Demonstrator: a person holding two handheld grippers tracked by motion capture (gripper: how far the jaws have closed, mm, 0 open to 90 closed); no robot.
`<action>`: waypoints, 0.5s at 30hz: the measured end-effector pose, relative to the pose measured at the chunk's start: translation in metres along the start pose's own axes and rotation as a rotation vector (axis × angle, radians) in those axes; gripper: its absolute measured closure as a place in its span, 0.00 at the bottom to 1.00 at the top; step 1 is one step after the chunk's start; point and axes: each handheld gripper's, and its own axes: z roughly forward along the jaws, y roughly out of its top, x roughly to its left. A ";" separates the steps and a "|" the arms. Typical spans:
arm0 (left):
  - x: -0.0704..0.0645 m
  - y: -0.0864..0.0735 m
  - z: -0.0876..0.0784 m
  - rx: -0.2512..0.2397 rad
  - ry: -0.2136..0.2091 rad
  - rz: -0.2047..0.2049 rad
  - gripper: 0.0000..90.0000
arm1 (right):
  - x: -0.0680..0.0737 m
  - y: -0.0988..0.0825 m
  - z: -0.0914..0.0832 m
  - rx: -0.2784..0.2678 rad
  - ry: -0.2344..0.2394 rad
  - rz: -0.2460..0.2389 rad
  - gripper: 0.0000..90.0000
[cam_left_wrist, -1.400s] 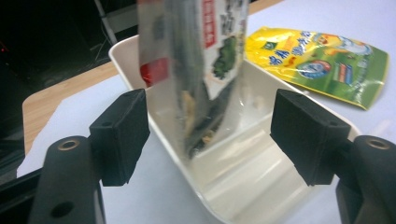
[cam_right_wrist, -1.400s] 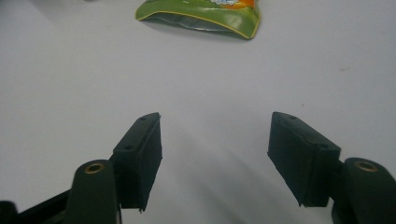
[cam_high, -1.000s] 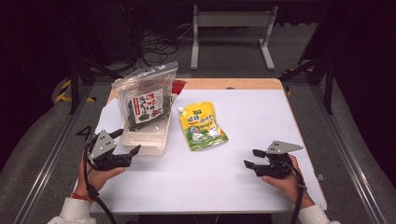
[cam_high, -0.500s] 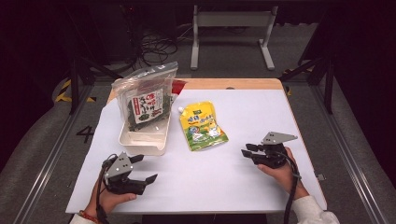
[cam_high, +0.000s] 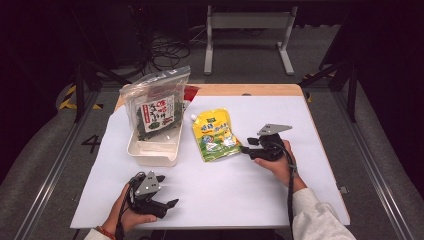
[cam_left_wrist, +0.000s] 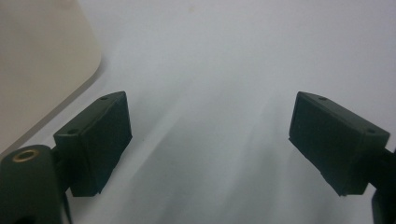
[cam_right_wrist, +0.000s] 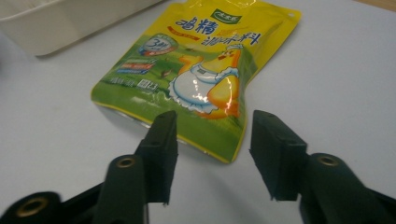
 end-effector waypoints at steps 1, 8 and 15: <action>0.001 0.000 -0.001 -0.007 -0.003 -0.003 0.15 | -0.001 0.003 0.005 0.007 -0.002 -0.002 0.52; 0.001 0.000 -0.001 -0.002 -0.001 0.011 0.15 | -0.010 0.020 0.034 0.047 -0.007 0.025 0.48; 0.001 -0.002 -0.001 -0.003 -0.009 0.013 0.15 | -0.017 0.020 0.051 0.071 0.024 0.064 0.42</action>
